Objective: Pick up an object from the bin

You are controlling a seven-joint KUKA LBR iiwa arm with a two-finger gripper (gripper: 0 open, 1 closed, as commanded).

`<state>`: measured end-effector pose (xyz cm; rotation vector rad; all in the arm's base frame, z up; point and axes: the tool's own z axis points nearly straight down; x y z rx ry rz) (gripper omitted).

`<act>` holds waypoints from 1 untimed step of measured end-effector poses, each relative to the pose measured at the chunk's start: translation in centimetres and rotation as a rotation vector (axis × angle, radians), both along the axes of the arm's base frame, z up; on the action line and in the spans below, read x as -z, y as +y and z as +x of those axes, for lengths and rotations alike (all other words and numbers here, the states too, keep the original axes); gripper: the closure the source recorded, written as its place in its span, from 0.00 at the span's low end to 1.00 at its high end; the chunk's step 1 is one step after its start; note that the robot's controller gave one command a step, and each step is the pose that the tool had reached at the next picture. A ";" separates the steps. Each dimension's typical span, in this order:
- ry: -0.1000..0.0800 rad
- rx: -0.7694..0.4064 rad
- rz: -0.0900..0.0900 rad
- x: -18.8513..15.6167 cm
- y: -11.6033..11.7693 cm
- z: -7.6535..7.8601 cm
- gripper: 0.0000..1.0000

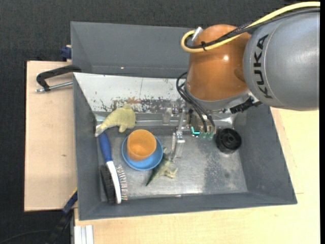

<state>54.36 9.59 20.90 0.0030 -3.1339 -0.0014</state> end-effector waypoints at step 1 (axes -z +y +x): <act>-0.045 -0.134 0.004 10.7 3.8 1.0 0.00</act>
Offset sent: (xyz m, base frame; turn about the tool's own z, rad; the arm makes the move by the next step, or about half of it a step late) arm -0.0010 0.0435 -0.1386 -0.1484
